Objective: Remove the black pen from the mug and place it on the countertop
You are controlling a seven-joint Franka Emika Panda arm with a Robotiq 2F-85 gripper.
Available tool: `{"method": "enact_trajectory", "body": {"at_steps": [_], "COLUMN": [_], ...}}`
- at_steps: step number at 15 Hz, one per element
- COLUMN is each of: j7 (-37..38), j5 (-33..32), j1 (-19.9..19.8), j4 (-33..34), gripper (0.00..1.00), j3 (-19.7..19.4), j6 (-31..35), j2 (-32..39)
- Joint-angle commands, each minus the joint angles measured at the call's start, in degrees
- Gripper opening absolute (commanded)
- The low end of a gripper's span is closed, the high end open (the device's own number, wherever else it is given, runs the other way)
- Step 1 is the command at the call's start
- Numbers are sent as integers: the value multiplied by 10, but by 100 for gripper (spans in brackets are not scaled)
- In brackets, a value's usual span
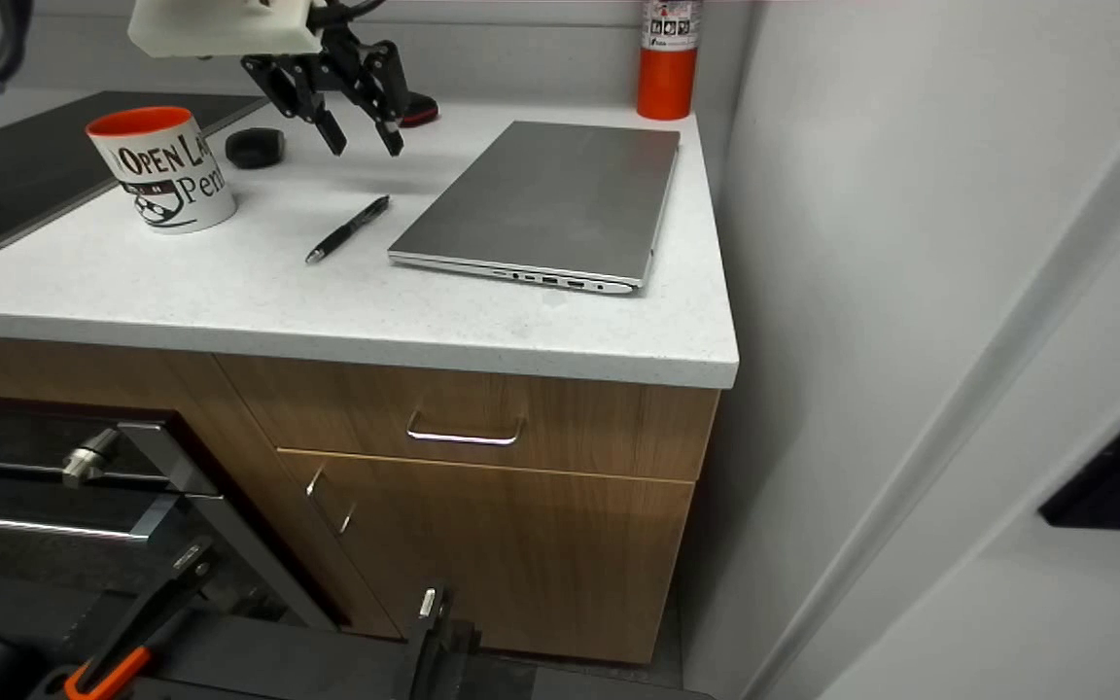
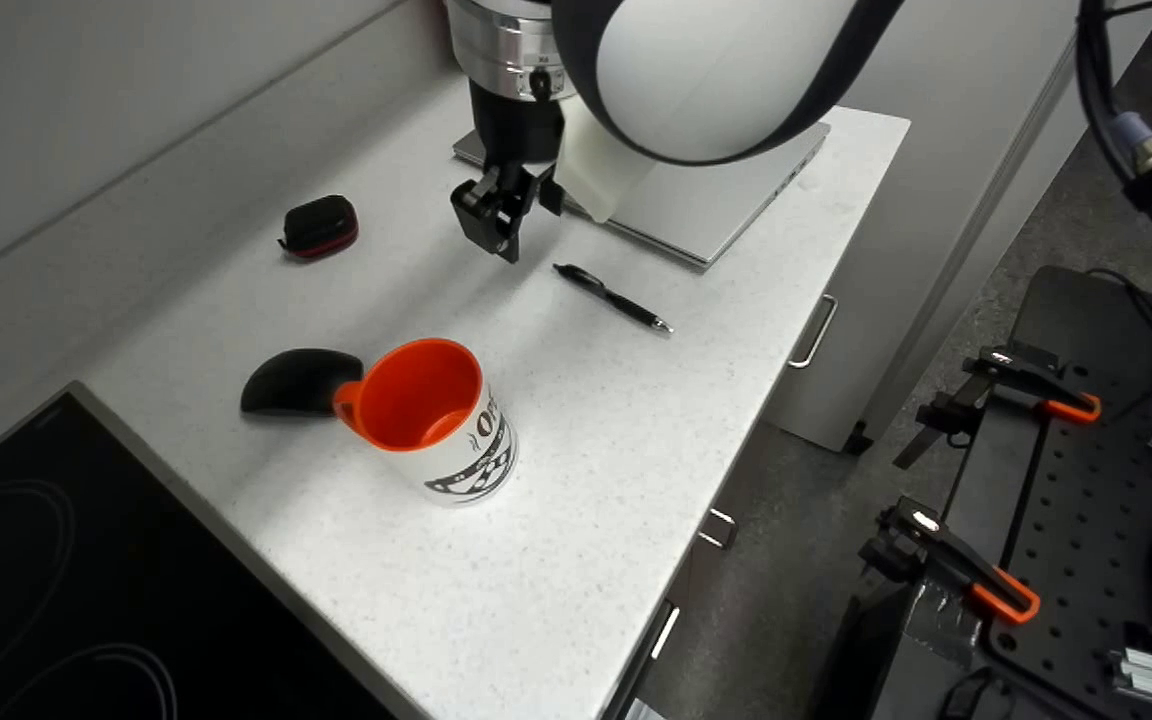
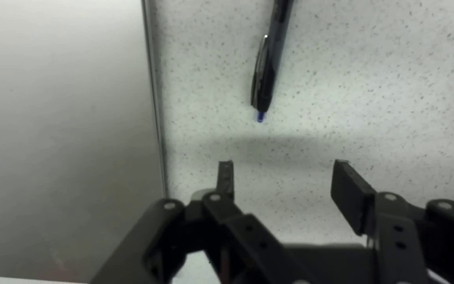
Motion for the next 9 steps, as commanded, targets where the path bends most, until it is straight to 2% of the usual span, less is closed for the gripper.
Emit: {"method": "enact_trajectory", "body": {"at_steps": [1, 3, 4, 5, 9], "j7": [11, -3, -39, -13, -30], "j5": [11, 36, 80, 38, 71], "j1": [12, 8, 1, 9, 9], "j4": [11, 12, 7, 4, 4], "gripper": [99, 100, 100, 100, 100], "j3": [-12, -6, 9, -9, 0], "j6": [13, 11, 13, 0, 0], "j2": [7, 6, 4, -1, -1]}}
